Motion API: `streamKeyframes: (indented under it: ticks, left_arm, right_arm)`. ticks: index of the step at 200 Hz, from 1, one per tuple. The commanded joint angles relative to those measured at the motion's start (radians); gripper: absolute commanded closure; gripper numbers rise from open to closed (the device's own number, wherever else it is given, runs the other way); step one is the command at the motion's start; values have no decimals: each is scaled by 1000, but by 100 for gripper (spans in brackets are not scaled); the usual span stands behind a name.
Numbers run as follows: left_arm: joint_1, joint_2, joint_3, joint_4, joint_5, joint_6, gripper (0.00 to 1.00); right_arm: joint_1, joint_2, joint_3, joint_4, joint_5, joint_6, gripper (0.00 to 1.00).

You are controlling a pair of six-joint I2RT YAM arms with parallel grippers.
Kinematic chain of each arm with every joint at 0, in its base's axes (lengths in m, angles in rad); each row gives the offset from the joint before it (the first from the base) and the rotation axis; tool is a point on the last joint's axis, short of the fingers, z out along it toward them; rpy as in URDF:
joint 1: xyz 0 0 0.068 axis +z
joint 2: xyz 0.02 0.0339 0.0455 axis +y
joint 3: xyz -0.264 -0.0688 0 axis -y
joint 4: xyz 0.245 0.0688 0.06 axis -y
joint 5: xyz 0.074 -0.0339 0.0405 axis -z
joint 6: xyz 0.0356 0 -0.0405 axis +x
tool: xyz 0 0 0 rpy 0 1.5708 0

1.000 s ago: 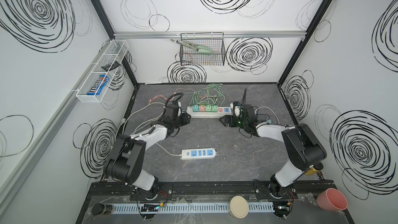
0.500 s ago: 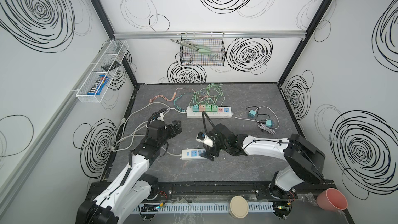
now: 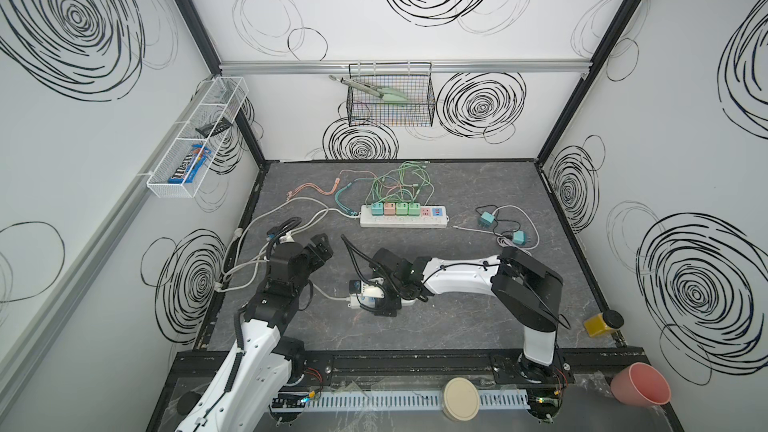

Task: Insert the plug
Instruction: 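Reach the right gripper to the small white-and-blue strip and grasp it, then slide the small white-and-blue strip toward the table center with the right gripper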

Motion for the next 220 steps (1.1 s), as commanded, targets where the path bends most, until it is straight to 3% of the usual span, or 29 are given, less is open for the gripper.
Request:
streamKeyframes:
  ticks: [1, 47, 86, 128, 170, 220]
  left_arm:
    - [9, -7, -25, 40, -4, -23, 4]
    - [8, 28, -8, 50, 4, -17, 4]
    - [0, 39, -5, 51, 5, -16, 4]
    - [-29, 66, 2, 60, 8, -19, 4]
    - [-68, 124, 31, 80, 18, -14, 4]
    - [-140, 185, 73, 98, -23, -9, 4]
  right_arm:
    - [9, 38, 29, -114, 12, -40, 28]
    - [-20, 46, 48, -173, 33, -91, 44]
    - [-100, 37, 57, -238, 76, -142, 49]
    - [-223, 13, 47, -330, 80, -162, 51]
    - [-327, -93, -63, -308, 70, -194, 49]
    - [-345, -166, -131, -251, 20, -231, 45]
